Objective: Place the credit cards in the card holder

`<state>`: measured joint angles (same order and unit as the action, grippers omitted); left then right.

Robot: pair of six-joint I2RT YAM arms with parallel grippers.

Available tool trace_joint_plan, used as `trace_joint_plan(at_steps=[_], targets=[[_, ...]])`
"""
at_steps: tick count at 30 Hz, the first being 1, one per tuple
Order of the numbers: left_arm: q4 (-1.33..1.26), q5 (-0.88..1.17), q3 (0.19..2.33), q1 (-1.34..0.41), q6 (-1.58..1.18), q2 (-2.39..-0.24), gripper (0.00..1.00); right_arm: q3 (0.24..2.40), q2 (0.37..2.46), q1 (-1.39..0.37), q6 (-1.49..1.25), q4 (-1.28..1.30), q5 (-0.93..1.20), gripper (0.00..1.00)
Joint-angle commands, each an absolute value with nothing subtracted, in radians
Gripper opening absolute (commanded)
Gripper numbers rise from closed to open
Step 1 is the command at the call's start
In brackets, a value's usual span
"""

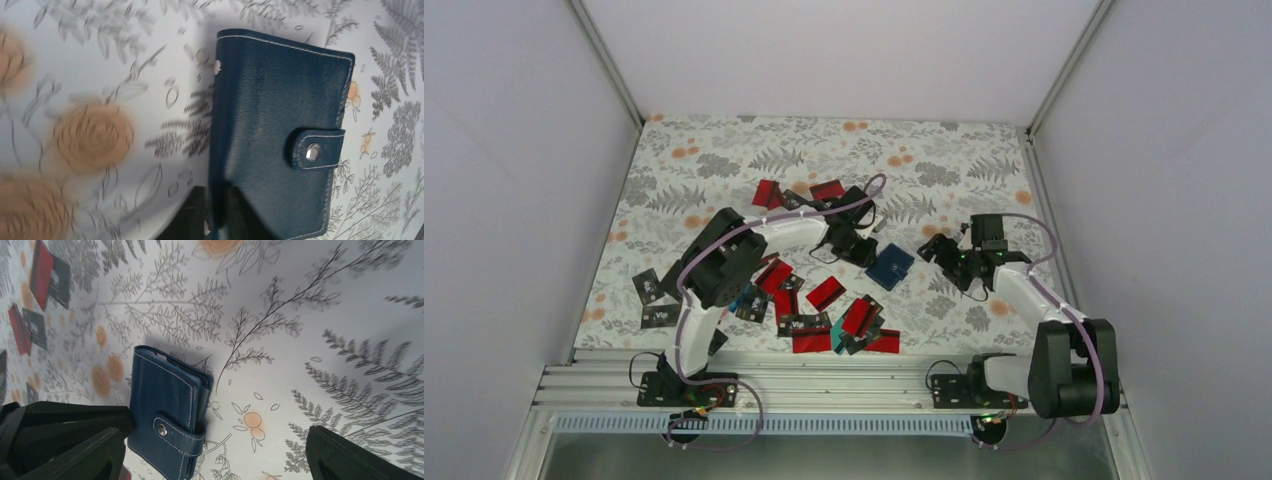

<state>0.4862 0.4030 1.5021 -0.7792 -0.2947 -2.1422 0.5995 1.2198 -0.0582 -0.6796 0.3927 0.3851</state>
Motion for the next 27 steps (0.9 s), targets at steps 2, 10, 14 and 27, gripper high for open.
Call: trace_joint_plan(at_steps=[2, 10, 14, 27], targets=[[0.464, 0.3, 1.437, -0.821, -0.428, -2.055, 0.33, 0.604, 1.277, -0.123, -0.687, 0.361, 0.388, 0.85], [0.453, 0.384, 1.498, -0.795, -0.262, -2.077, 0.61, 0.625, 1.379, -0.201, -0.649, 0.331, 0.477, 0.78], [0.468, 0.441, 1.531, -0.778, -0.202, -2.12, 0.56, 0.631, 1.406, -0.21, -0.643, 0.32, 0.481, 0.71], [0.503, 0.523, 1.574, -0.768, -0.16, -2.245, 0.41, 0.639, 1.504, -0.21, -0.631, 0.26, 0.459, 0.4]])
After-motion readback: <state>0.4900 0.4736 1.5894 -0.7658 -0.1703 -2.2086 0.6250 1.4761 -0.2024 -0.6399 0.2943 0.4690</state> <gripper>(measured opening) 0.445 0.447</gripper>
